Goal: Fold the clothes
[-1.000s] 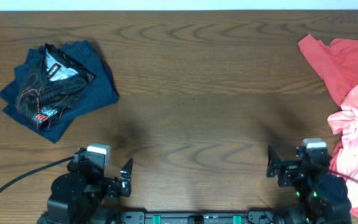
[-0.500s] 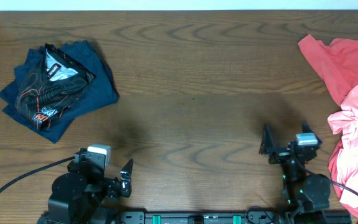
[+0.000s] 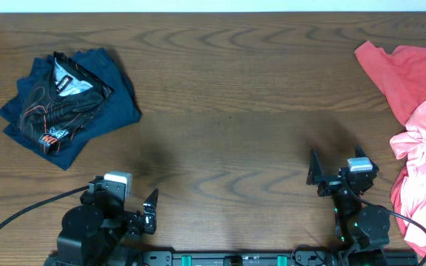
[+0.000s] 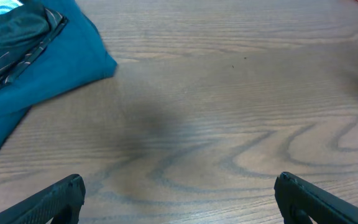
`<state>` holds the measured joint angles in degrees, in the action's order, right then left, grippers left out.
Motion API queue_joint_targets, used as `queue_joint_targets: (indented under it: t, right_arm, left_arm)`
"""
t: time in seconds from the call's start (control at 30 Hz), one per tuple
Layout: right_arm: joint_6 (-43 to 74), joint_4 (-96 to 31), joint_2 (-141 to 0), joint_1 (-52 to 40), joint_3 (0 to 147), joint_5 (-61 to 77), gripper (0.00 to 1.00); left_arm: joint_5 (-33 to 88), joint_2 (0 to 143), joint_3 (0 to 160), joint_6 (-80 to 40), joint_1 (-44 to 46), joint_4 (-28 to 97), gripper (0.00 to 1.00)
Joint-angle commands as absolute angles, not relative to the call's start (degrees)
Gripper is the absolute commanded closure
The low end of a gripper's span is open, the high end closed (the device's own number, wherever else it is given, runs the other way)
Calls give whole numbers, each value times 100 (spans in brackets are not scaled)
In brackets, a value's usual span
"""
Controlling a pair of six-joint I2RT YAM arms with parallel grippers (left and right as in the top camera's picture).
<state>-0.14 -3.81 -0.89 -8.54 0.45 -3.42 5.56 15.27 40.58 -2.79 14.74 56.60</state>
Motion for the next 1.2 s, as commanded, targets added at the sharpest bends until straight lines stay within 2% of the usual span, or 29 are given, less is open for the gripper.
queue_joint_targets:
  t: [0.0,0.57,0.77,0.97,1.17]
  right_arm:
    - [-93,-399,-75,-810,32,-314,1]
    - [-93,-399,-75,-810,32,-316,1]
    - [-93,-401,-75,-810,32,-314,1]
    - [-93,-399,-75,-810,32,-316,1]
    - [-91,-399,-75,-810,32,-316,1]
  left_arm:
    - [486,1518,4056,-309,1492,5660,2]
    - [489,1516,4053,-309,1481,5765,2]
    - [486,1406,3750,-305,729,5996,2]
    - [484,766,2753,-303,165,5196,2]
    - [484,180,1645,-242,97,3594,2]
